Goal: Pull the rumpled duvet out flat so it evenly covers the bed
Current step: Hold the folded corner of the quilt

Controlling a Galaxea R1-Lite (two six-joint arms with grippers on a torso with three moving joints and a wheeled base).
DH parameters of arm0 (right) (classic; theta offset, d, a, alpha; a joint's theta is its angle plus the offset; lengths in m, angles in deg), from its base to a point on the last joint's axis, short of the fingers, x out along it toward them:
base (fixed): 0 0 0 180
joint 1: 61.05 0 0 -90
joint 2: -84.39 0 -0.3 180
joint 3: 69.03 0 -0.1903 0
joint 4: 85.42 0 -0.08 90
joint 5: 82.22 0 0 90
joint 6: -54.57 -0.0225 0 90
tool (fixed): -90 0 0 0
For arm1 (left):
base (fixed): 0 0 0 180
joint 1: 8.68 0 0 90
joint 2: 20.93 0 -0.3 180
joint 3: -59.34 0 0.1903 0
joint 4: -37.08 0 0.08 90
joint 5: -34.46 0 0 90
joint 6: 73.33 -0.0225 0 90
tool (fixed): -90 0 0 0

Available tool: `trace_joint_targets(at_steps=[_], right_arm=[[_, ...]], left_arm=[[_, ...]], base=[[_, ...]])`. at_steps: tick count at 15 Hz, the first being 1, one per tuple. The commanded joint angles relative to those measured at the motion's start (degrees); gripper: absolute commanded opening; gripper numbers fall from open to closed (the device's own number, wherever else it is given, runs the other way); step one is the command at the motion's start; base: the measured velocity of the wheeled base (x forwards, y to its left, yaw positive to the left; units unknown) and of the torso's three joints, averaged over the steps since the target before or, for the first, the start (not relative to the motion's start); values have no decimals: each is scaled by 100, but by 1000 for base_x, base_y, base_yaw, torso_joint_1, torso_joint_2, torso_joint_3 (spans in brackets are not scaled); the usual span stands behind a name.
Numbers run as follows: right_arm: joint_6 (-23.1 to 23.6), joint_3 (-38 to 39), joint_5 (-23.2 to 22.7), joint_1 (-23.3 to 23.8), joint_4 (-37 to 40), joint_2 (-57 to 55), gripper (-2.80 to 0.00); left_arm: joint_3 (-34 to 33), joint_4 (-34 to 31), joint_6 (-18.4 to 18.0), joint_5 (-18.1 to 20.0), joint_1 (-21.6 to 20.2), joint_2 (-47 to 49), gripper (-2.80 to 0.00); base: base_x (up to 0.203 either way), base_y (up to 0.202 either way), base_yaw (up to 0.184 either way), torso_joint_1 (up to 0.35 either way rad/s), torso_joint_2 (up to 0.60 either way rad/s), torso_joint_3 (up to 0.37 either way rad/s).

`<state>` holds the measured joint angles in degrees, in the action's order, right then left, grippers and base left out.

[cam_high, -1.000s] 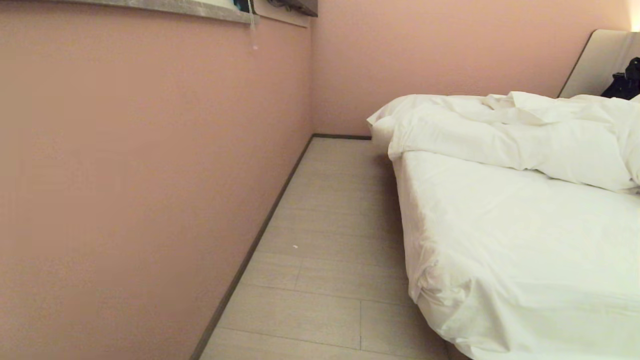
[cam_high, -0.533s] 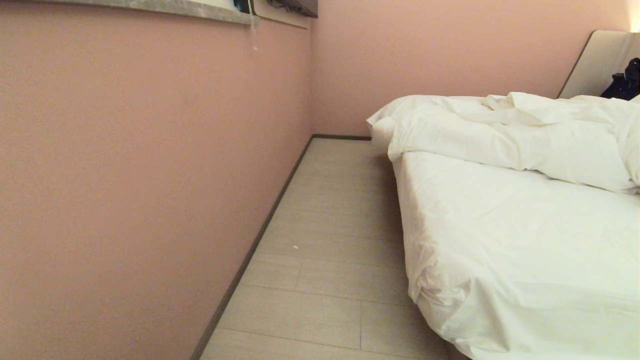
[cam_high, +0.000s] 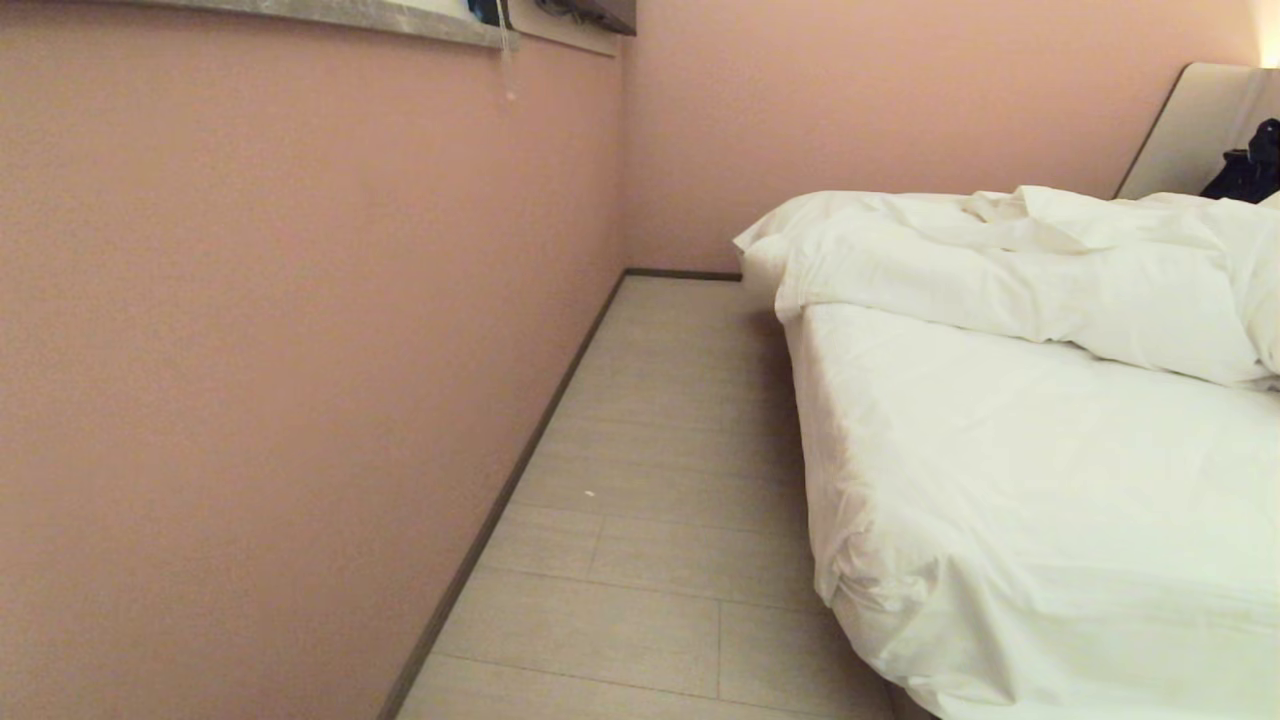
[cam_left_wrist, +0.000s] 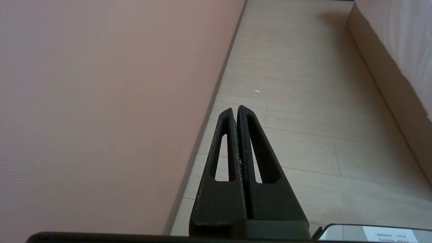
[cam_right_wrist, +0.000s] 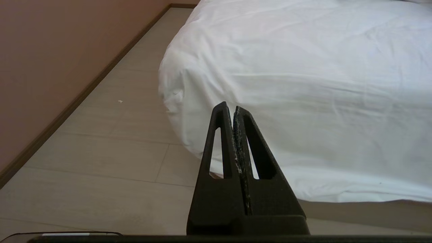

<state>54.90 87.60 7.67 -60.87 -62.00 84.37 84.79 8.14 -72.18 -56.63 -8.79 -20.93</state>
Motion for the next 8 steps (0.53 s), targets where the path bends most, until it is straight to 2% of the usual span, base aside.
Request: trace_joint_targets(at_steps=[1,8], right_arm=[[2,0,2,-1,4,2,-280],[2,0,2,-1,4,2,-280]], left_arm=[[2,4,0,4,-7,0,-280],[2,4,17,-5,-7,0,-280]], base=[[1,-128,-3,11,-2,2],[0,-192,-1,1,3,1]])
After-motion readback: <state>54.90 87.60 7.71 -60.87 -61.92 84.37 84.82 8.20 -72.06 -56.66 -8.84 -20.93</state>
